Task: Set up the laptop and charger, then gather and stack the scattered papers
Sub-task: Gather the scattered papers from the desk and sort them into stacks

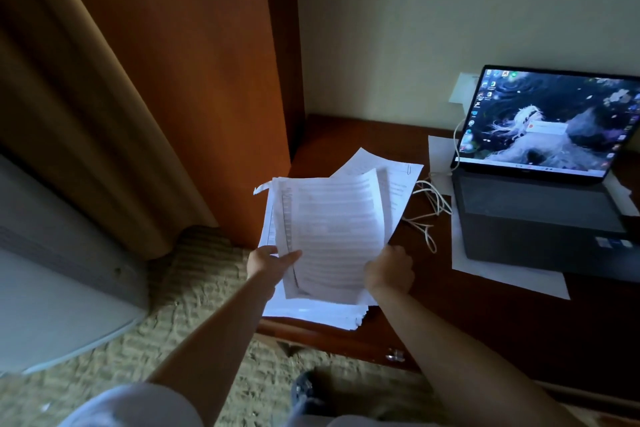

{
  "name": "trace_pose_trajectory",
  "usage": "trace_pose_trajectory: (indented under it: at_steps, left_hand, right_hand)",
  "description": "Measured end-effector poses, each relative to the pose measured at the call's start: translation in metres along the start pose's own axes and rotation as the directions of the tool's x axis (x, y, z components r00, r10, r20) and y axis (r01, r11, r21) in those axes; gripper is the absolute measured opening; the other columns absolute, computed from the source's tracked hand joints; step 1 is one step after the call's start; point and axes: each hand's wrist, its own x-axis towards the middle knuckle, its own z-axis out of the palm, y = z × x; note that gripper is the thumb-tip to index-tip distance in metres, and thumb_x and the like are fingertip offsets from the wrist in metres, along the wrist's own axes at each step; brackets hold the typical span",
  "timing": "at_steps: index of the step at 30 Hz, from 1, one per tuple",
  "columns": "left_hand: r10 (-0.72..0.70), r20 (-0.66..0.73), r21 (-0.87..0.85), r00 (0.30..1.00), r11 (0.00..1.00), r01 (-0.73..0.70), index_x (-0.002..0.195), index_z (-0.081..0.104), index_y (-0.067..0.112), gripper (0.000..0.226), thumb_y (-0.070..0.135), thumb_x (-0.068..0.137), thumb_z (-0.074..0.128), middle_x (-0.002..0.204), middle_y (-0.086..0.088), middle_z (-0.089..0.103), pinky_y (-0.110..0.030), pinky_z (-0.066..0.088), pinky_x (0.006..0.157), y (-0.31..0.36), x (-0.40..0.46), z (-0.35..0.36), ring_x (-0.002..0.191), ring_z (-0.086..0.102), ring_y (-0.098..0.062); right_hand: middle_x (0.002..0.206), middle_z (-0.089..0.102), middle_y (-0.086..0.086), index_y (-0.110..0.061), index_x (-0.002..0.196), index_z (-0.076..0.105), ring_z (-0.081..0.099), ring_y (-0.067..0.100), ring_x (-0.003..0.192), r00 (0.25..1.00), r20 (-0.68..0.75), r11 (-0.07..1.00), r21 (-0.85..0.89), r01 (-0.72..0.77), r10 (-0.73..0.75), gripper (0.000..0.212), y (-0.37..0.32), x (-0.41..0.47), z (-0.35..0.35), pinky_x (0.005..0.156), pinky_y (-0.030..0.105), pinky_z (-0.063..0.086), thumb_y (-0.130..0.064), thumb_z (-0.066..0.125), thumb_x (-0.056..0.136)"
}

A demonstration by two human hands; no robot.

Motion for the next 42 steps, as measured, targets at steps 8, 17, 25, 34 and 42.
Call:
trace_pose_trajectory:
  at_steps: [8,17,25,34,42]
  left_hand:
    - [-0.092,-0.084,-0.065,0.992,0.994,0.086,0.068,0.058,0.009,0.031,0.02,0.095,0.047,0.069,-0.01,0.05,-0.029,0.037,0.064,-0.004,0.005,0.0,0.064,0.046,-0.023]
    - [-0.095,-0.078,-0.177,0.992,0.981,0.08,0.098,0.065,0.014,0.037,0.009,0.068,0.085,0.089,-0.008,0.067,-0.042,0.059,0.078,-0.001,0.008,-0.007,0.081,0.068,-0.028]
    - [-0.164,-0.102,-0.269,0.981,0.954,0.131,0.093,0.072,0.0,0.019,0.017,0.089,0.062,0.065,-0.003,0.059,-0.028,0.044,0.061,-0.005,0.008,0.003,0.065,0.053,-0.021]
    - [-0.185,0.007,-0.252,0.983,0.951,0.181,0.108,0.066,0.002,0.032,-0.007,0.078,0.069,0.097,-0.015,0.07,-0.039,0.058,0.078,0.001,0.012,-0.001,0.088,0.068,-0.033]
    - [-0.046,-0.17,0.023,0.984,0.998,0.051,0.087,0.07,0.011,0.017,0.011,0.073,0.08,0.078,-0.004,0.063,-0.025,0.048,0.062,0.011,0.007,-0.01,0.072,0.06,-0.021]
  right_hand:
    - [0.109,0.061,0.014,-0.007,0.109,0.051,0.059,0.036,0.097,0.961,-0.278,0.922,0.374,0.101,0.008,0.02,0.007,0.003,-0.003,0.067,0.036,0.039,-0.004,0.041,0.093]
    - [0.119,0.057,0.016,-0.004,0.116,0.056,0.057,0.036,0.105,0.994,0.092,0.952,0.296,-0.084,0.059,0.032,0.016,0.015,0.005,0.078,0.039,0.049,-0.004,0.039,0.088]
    - [0.099,0.059,0.013,-0.005,0.088,0.059,0.057,0.032,0.089,0.998,-0.04,0.969,0.245,-0.034,0.045,0.016,0.003,0.012,0.011,0.07,0.036,0.045,-0.004,0.043,0.087]
    - [0.128,0.054,0.015,-0.002,0.125,0.056,0.056,0.037,0.113,0.949,-0.306,0.883,0.422,0.204,-0.073,0.035,-0.005,0.0,0.009,0.085,0.039,0.047,0.003,0.042,0.093]
    - [0.124,0.058,0.006,-0.02,0.132,0.047,0.059,0.032,0.104,0.985,0.155,0.9,0.435,-0.006,-0.068,0.05,0.012,0.014,-0.007,0.075,0.035,0.047,-0.003,0.039,0.085]
